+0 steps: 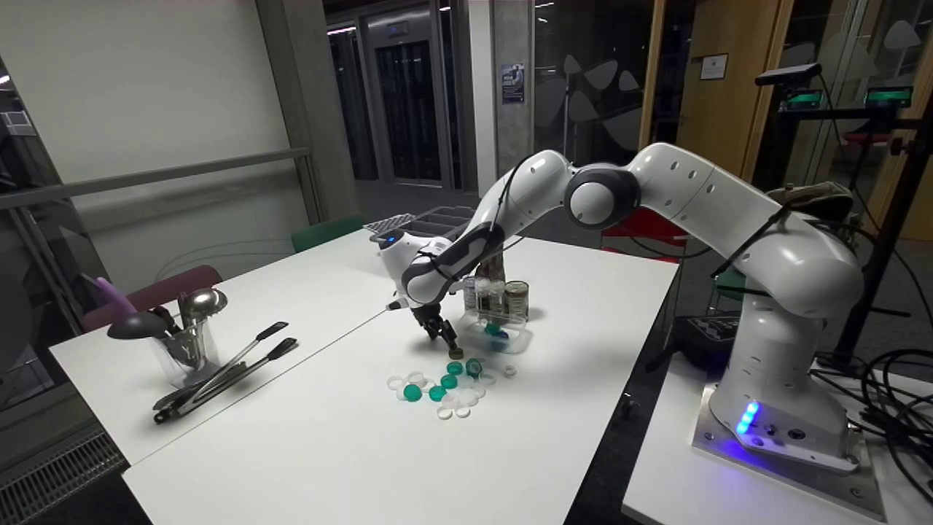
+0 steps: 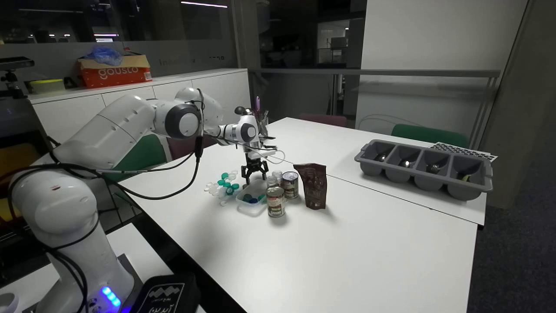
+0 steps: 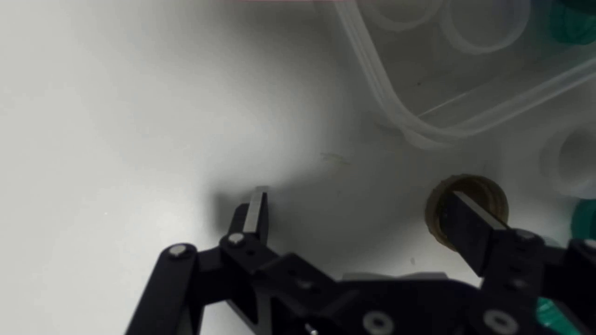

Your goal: Pick up the brown marble and put n the container

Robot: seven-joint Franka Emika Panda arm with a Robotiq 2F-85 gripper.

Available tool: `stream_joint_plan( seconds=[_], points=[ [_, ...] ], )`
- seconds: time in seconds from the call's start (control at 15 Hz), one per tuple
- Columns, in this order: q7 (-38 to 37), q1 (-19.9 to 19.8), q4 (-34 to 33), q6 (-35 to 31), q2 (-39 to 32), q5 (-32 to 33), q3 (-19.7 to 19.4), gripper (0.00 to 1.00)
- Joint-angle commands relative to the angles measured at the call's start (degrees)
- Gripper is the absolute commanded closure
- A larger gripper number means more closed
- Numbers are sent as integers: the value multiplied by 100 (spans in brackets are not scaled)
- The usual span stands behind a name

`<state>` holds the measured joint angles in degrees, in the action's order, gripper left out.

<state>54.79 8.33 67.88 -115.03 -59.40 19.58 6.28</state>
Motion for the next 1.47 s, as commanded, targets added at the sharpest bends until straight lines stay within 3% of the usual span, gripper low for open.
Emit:
stream_joint_plan(
  seconds=[0.0,1.4],
  points=[
    [-137,86,111,15,145,-92,10,0],
    [-549,-34,204,-62,141,-244,61,0]
  ],
)
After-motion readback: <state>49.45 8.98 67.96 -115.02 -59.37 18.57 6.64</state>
